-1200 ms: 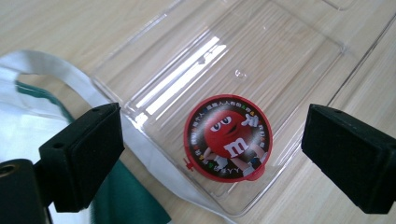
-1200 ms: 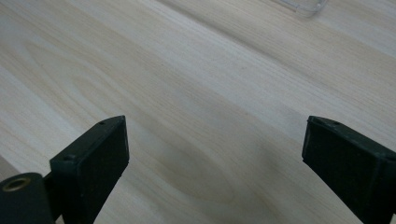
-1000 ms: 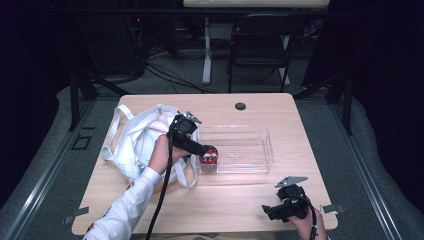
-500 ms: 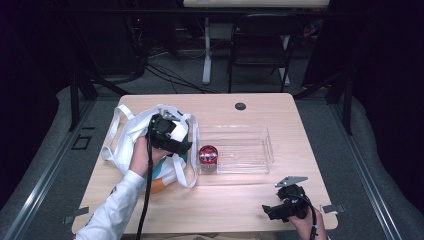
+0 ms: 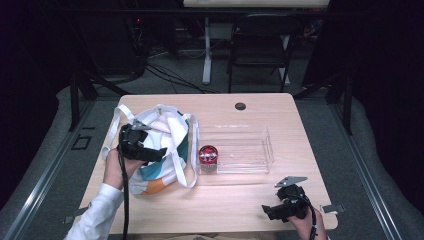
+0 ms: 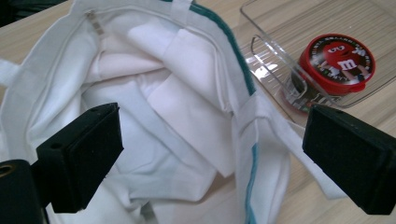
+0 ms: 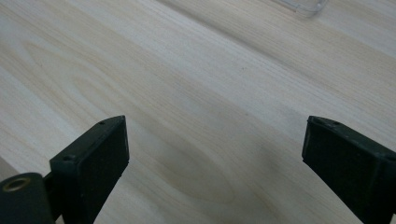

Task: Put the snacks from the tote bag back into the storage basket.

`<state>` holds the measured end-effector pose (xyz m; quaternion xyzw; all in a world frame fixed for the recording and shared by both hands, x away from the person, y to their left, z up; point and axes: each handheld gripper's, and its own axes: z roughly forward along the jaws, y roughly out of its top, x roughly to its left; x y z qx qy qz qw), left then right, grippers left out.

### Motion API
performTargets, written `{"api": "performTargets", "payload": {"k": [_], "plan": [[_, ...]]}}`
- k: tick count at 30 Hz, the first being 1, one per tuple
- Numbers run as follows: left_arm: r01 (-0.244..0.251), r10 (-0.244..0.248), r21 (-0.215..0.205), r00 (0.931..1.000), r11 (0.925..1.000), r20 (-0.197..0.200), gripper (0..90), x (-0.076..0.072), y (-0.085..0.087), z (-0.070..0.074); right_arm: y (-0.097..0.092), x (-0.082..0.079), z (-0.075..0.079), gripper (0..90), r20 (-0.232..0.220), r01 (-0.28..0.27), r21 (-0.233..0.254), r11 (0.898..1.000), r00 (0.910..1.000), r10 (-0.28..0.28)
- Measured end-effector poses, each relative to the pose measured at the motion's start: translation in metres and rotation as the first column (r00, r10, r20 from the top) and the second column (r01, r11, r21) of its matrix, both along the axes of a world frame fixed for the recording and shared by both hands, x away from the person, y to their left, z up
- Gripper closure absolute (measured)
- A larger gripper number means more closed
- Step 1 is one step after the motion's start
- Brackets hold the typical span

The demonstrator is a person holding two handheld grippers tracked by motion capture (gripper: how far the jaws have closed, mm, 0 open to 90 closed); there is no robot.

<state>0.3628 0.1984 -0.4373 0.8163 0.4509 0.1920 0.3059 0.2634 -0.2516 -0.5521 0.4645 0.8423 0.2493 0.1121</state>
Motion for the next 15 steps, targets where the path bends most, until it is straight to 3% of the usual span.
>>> {"api": "performTargets", "payload": {"k": [10,13,15], "plan": [[-0.061,0.061,0.009,0.9977,0.9981,-0.03,0.1,-0.028,0.04,-0.015,0.001,0.0,0.0,6.8,-0.001,-0.002,0.004,1.0,1.0,0.002],[-0.093,0.093,0.042,0.9955,0.9948,-0.015,0.1,-0.04,0.052,-0.02,0.001,0.0,0.0,6.8,-0.002,-0.005,-0.006,1.0,1.0,0.005],[-0.102,0.103,0.039,0.9945,0.994,-0.017,0.1,-0.042,0.055,-0.022,0.002,-0.001,0.0,6.8,0.001,-0.003,-0.005,1.0,1.0,0.003]]}}
